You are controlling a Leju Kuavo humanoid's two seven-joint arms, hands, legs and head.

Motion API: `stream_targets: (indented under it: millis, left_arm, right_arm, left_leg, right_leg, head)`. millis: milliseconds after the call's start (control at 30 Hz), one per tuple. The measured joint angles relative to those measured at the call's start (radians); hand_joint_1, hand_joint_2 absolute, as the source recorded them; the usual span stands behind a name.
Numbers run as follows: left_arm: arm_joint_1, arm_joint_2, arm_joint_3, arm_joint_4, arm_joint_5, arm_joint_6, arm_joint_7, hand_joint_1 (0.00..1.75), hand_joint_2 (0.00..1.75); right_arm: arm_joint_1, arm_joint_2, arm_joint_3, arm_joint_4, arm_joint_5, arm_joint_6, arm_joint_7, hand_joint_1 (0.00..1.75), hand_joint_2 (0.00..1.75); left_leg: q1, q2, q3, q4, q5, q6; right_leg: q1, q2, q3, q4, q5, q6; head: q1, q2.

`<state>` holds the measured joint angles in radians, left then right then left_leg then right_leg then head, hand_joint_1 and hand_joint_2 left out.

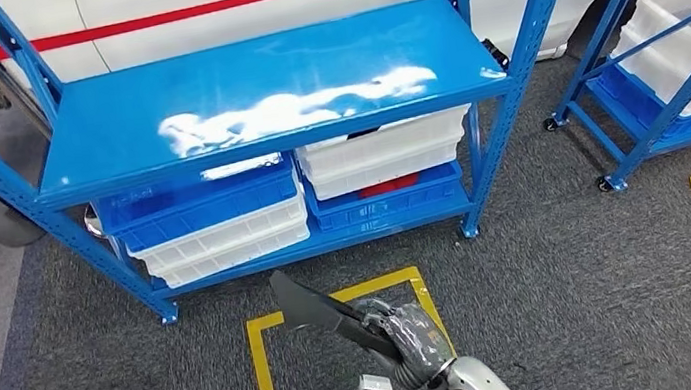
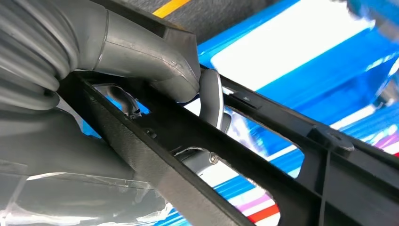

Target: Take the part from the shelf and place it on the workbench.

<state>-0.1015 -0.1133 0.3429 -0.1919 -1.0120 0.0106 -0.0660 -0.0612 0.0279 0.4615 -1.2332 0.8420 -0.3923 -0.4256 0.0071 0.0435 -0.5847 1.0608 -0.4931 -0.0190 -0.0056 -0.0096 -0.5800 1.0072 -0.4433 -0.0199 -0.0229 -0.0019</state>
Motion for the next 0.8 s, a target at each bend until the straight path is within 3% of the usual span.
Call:
stream_targets:
  millis: [100, 133, 167, 233, 300, 367, 433, 500, 600, 633, 667, 733, 800]
  left_arm:
    - [0.0, -0.002, 0.0, 0.0, -0.002, 0.001, 0.0, 0.0, 1.75]
    - [0.0, -0.003, 0.0, 0.0, -0.004, 0.0, 0.001, 0.0, 1.75]
    - [0.0, -0.005, 0.0, 0.0, -0.007, 0.0, 0.002, 0.0, 1.75]
    - [0.003, -0.006, 0.0, 0.0, -0.012, 0.002, 0.002, 0.0, 1.75]
    - [0.008, -0.008, 0.0, 0.0, -0.015, 0.005, -0.002, 0.0, 1.75]
    - [0.012, -0.011, 0.0, 0.0, -0.014, 0.007, -0.009, 0.0, 1.75]
    - [0.015, -0.016, 0.001, 0.0, -0.011, 0.006, -0.016, 0.0, 1.75]
    - [0.018, -0.019, 0.003, 0.0, -0.011, 0.004, -0.019, 0.0, 1.75]
    - [0.028, -0.02, 0.007, 0.0, -0.014, 0.005, -0.021, 0.0, 1.75]
    - [0.03, -0.02, 0.007, 0.0, -0.016, 0.005, -0.021, 0.0, 1.75]
    - [0.031, -0.02, 0.007, 0.0, -0.018, 0.004, -0.02, 0.0, 1.75]
    - [0.031, -0.02, 0.007, 0.0, -0.02, 0.001, -0.019, 0.0, 1.75]
    - [0.031, -0.018, 0.008, 0.0, -0.019, -0.002, -0.017, 0.0, 1.75]
  right_arm:
    - [0.005, -0.015, -0.003, 0.018, -0.024, -0.024, -0.017, 1.75, 1.75]
    - [0.01, -0.022, -0.003, 0.024, -0.034, -0.032, -0.022, 1.75, 1.75]
    - [0.016, -0.029, -0.004, 0.03, -0.043, -0.041, -0.026, 1.75, 1.75]
    - [0.028, -0.039, -0.004, 0.039, -0.056, -0.058, -0.027, 1.75, 1.75]
    - [0.036, -0.044, -0.004, 0.045, -0.062, -0.076, -0.022, 1.75, 1.75]
    - [0.048, -0.047, -0.004, 0.044, -0.063, -0.096, -0.008, 1.75, 1.75]
    - [0.074, -0.053, -0.004, 0.031, -0.059, -0.116, 0.014, 1.75, 1.75]
    - [0.101, -0.06, -0.004, 0.009, -0.048, -0.131, 0.04, 1.75, 1.75]
    - [0.122, -0.065, -0.003, -0.02, -0.027, -0.138, 0.072, 1.75, 1.75]
    - [0.129, -0.065, -0.003, -0.028, -0.02, -0.138, 0.081, 1.75, 1.75]
    - [0.135, -0.065, -0.002, -0.033, -0.016, -0.138, 0.087, 1.75, 1.75]
    - [0.143, -0.067, -0.001, -0.041, -0.011, -0.14, 0.097, 1.75, 1.75]
    - [0.142, -0.069, -0.001, -0.045, -0.013, -0.146, 0.101, 1.75, 1.75]
  left_leg:
    - [0.002, -0.026, -0.073, 0.183, -0.094, -0.003]
    - [0.002, -0.028, -0.086, 0.219, -0.102, -0.001]
    - [0.002, -0.03, -0.081, 0.216, -0.089, 0.002]
    - [0.001, -0.045, -0.025, 0.107, -0.025, 0.012]
    - [0.001, -0.082, 0.027, -0.006, 0.013, 0.022]
    - [-0.004, -0.101, 0.04, -0.04, 0.011, 0.026]
    - [-0.003, -0.089, 0.044, -0.054, 0.018, 0.032]
    - [0.003, -0.072, 0.048, -0.067, 0.028, 0.04]
    - [0.003, -0.038, 0.049, -0.071, 0.029, 0.044]
    - [0.003, -0.027, 0.049, -0.071, 0.029, 0.043]
    - [0.003, -0.017, 0.05, -0.07, 0.028, 0.041]
    - [0.004, 0.0, 0.051, -0.067, 0.024, 0.035]
    - [0.002, 0.013, 0.053, -0.063, 0.018, 0.025]
  right_leg:
    - [0.006, 0.019, -0.004, 0.001, 0.003, -0.011]
    - [0.009, 0.027, -0.004, 0.002, 0.004, -0.013]
    - [0.012, 0.036, -0.005, 0.004, 0.004, -0.013]
    - [0.014, 0.057, -0.005, 0.009, 0.003, -0.013]
    - [0.015, 0.077, -0.013, 0.016, 0.004, -0.009]
    - [0.009, 0.092, -0.024, 0.019, 0.009, 0.002]
    - [0.004, 0.1, -0.028, 0.018, 0.012, 0.015]
    - [0.006, 0.075, -0.048, 0.056, -0.017, 0.027]
    - [-0.001, 0.027, -0.13, 0.229, -0.104, 0.04]
    - [-0.005, 0.02, -0.148, 0.267, -0.114, 0.044]
    - [-0.009, 0.015, -0.148, 0.272, -0.105, 0.046]
    - [-0.015, -0.002, -0.09, 0.168, -0.047, 0.049]
    - [-0.013, -0.025, -0.027, 0.052, -0.008, 0.042]
  head:
    - [0.0, 0.0]
    - [0.0, 0.0]
    - [0.0, 0.0]
    - [0.0, 0.0]
    - [0.0, 0.0]
    - [0.0, 0.0]
    - [0.0, 0.0]
    - [0.0, 0.0]
    - [0.0, 0.0]
    - [0.0, 0.0]
    - [0.0, 0.0]
    - [0.0, 0.0]
    - [0.0, 0.0]
